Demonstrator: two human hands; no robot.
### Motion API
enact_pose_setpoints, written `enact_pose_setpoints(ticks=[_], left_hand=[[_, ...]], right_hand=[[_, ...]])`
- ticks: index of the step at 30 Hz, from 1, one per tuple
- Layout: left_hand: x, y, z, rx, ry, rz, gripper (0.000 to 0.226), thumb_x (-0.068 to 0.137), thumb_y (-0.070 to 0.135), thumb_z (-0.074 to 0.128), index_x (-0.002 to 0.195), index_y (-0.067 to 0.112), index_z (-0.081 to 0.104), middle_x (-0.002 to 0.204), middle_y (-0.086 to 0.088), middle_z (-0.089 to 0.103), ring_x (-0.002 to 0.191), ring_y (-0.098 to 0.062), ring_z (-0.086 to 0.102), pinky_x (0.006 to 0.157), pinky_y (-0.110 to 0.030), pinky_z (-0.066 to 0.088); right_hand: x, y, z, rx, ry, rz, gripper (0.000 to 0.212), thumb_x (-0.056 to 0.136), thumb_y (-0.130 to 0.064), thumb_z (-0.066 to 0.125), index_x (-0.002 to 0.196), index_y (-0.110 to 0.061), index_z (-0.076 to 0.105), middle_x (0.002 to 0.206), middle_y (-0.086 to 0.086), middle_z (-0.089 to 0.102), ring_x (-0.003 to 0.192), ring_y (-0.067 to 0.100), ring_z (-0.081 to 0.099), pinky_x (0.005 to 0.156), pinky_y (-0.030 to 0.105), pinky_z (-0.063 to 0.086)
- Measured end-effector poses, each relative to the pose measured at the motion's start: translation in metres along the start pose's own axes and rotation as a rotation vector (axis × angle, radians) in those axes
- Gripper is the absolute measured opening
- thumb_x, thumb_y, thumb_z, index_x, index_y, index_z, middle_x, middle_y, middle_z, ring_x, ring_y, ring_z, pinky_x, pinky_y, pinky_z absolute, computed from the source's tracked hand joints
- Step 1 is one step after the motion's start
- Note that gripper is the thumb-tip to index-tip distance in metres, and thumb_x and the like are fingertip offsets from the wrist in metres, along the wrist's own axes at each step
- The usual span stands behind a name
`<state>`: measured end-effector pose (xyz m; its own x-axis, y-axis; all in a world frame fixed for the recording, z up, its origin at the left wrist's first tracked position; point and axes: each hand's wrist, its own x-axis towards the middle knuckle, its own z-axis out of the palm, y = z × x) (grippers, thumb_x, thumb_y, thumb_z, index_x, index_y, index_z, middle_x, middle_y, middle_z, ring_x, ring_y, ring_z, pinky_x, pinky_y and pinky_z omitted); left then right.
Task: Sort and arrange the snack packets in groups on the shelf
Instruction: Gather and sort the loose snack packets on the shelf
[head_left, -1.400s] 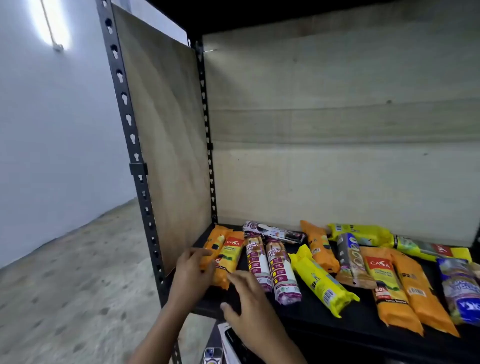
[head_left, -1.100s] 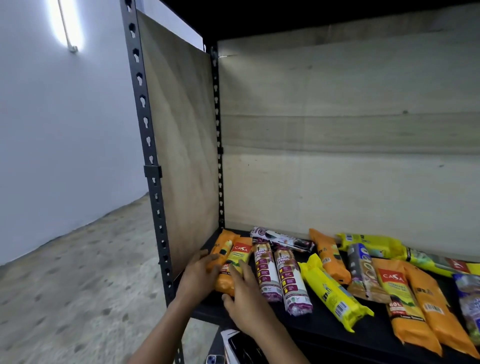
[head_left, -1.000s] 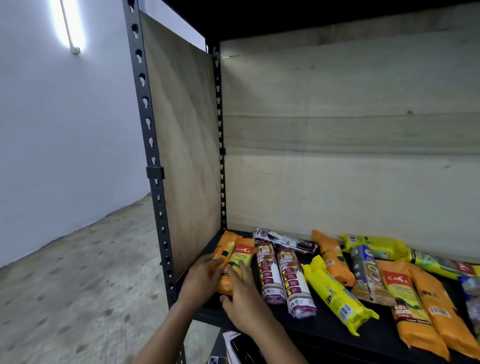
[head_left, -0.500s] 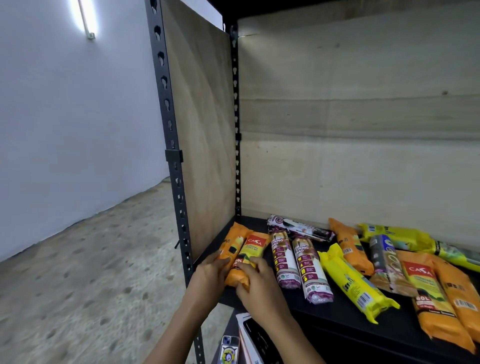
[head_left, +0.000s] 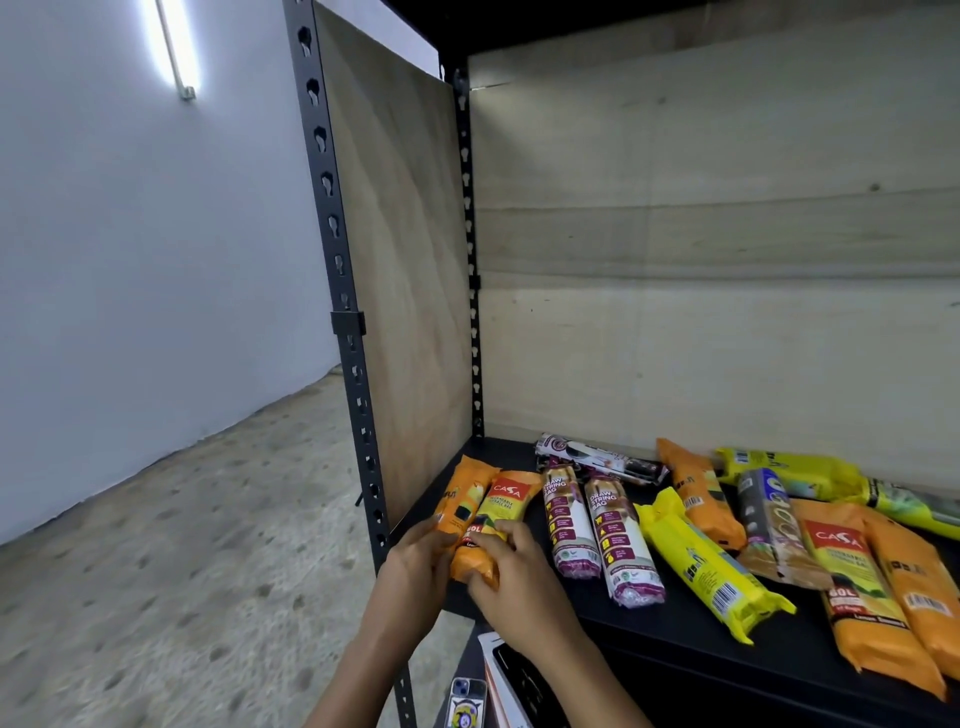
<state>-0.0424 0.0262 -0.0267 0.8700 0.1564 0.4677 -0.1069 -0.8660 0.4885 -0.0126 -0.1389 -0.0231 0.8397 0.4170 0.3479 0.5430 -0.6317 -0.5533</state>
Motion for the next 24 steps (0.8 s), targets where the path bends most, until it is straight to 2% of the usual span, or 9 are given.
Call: enact_pose_setpoints(ticks=[4, 6, 9, 10, 11, 13, 15, 17, 24], left_hand=[[0.001, 0.001, 0.003, -0.017, 0.012, -0.014, 0.022, 0.093, 0.013, 0.062, 0.113, 0.018, 0.072, 0.135, 0.000, 0.059, 0.112, -0.011, 0.061, 0.077, 0.004, 0.035], [0.001, 0.003, 0.005, -0.003, 0.041, -0.023, 0.021, 0.093, 0.014, 0.061, 0.111, 0.019, 0.072, 0.134, 0.000, 0.059, 0.115, -0.014, 0.060, 0.085, -0.003, 0.039], [0.003, 0.015, 0.011, 0.041, 0.144, 0.045, 0.021, 0.090, 0.016, 0.064, 0.108, 0.023, 0.073, 0.128, -0.001, 0.063, 0.128, -0.026, 0.053, 0.104, -0.044, 0.046], [0.004, 0.023, 0.013, 0.027, 0.161, 0.065, 0.020, 0.091, 0.018, 0.063, 0.108, 0.024, 0.073, 0.129, 0.000, 0.062, 0.131, -0.025, 0.050, 0.105, -0.050, 0.045], [0.005, 0.031, 0.014, -0.012, 0.161, 0.078, 0.019, 0.093, 0.021, 0.062, 0.109, 0.024, 0.072, 0.130, 0.002, 0.061, 0.131, -0.022, 0.050, 0.104, -0.047, 0.045], [0.007, 0.046, 0.020, -0.091, 0.140, 0.089, 0.018, 0.095, 0.025, 0.061, 0.109, 0.023, 0.071, 0.130, 0.006, 0.059, 0.124, -0.014, 0.052, 0.098, -0.026, 0.044], [0.011, 0.062, 0.023, -0.130, 0.130, 0.124, 0.018, 0.095, 0.025, 0.061, 0.110, 0.022, 0.071, 0.127, 0.007, 0.060, 0.117, -0.009, 0.054, 0.089, -0.005, 0.034], [0.013, 0.079, 0.027, -0.165, 0.092, 0.173, 0.020, 0.096, 0.021, 0.059, 0.112, 0.021, 0.070, 0.122, 0.009, 0.060, 0.111, -0.005, 0.056, 0.086, 0.002, 0.031], [0.027, 0.128, 0.053, -0.248, 0.002, 0.279, 0.027, 0.097, 0.027, 0.053, 0.122, 0.025, 0.062, 0.126, 0.009, 0.058, 0.118, -0.006, 0.052, 0.098, -0.021, 0.044]], right_hand=[[0.000, 0.002, -0.007, 0.051, -0.055, 0.016, 0.050, 0.096, -0.042, 0.054, 0.144, -0.032, 0.046, 0.155, -0.007, 0.025, 0.138, 0.015, 0.035, 0.108, 0.031, 0.041], [-0.001, 0.005, -0.011, 0.081, -0.044, 0.018, 0.050, 0.096, -0.043, 0.053, 0.144, -0.032, 0.047, 0.153, -0.009, 0.029, 0.137, 0.012, 0.036, 0.108, 0.030, 0.040], [-0.001, 0.013, -0.023, 0.106, 0.081, 0.035, 0.045, 0.097, -0.044, 0.052, 0.139, -0.028, 0.052, 0.141, -0.009, 0.044, 0.126, 0.008, 0.045, 0.100, 0.025, 0.044], [-0.001, 0.015, -0.029, 0.112, 0.131, 0.049, 0.043, 0.097, -0.044, 0.052, 0.137, -0.028, 0.054, 0.136, -0.009, 0.049, 0.122, 0.007, 0.049, 0.097, 0.025, 0.047], [-0.001, 0.017, -0.035, 0.120, 0.176, 0.056, 0.042, 0.097, -0.044, 0.052, 0.135, -0.028, 0.055, 0.133, -0.009, 0.052, 0.118, 0.007, 0.052, 0.095, 0.026, 0.049], [-0.003, 0.020, -0.048, 0.134, 0.252, 0.049, 0.039, 0.096, -0.041, 0.054, 0.132, -0.028, 0.058, 0.127, -0.010, 0.057, 0.114, 0.005, 0.054, 0.093, 0.024, 0.050], [-0.007, 0.023, -0.063, 0.120, 0.303, 0.046, 0.034, 0.096, -0.035, 0.057, 0.129, -0.025, 0.061, 0.125, -0.010, 0.059, 0.116, 0.007, 0.054, 0.091, 0.016, 0.041], [-0.012, 0.029, -0.080, 0.082, 0.330, 0.058, 0.034, 0.096, -0.035, 0.058, 0.129, -0.027, 0.062, 0.128, -0.011, 0.059, 0.120, 0.009, 0.052, 0.092, 0.016, 0.038], [-0.032, 0.061, -0.127, 0.028, 0.368, 0.109, 0.034, 0.097, -0.037, 0.057, 0.130, -0.029, 0.060, 0.129, -0.013, 0.058, 0.118, 0.007, 0.054, 0.092, 0.021, 0.044]])
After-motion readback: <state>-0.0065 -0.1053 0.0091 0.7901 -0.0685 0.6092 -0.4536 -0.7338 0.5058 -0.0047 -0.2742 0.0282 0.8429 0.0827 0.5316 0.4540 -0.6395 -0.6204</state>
